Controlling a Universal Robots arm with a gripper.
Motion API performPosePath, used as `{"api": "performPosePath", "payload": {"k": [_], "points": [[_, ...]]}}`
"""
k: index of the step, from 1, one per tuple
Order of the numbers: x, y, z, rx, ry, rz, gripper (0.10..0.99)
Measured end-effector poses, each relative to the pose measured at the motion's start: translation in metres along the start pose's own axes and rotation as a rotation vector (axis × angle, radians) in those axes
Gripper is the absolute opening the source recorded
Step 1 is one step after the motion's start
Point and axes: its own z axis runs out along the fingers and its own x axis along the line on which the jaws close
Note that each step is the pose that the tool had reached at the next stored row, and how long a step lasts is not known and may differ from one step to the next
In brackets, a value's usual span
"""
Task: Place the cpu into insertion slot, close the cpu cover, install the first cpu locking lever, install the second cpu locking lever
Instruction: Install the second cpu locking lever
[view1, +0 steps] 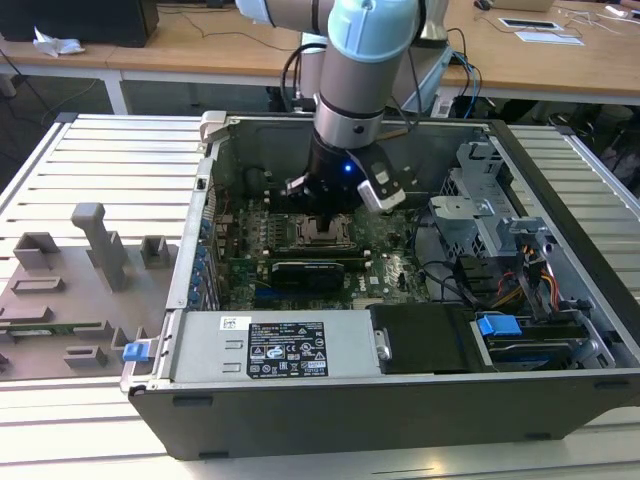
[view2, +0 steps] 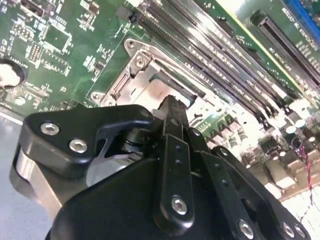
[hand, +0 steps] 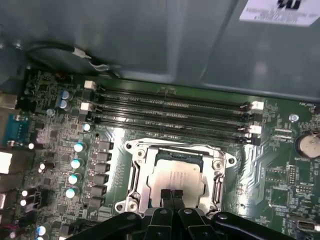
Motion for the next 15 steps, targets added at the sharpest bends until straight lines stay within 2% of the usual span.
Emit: {"api": "performPosePath", "payload": {"k": [5, 6, 8, 10, 15], "points": [[0.0008, 0.0034, -0.0191, 0.001, -0.0001, 0.0, 0.11], [0.0012, 0.0046, -0.0276, 0.001, -0.0001, 0.0, 0.11], [0.0019, 0.0061, -0.0399, 0.001, -0.0001, 0.0, 0.11], [0.002, 0.0064, -0.0424, 0.001, 0.0, 0.0, 0.11], [0.002, 0.0065, -0.0426, 0.001, -0.0001, 0.0, 0.11]]}}
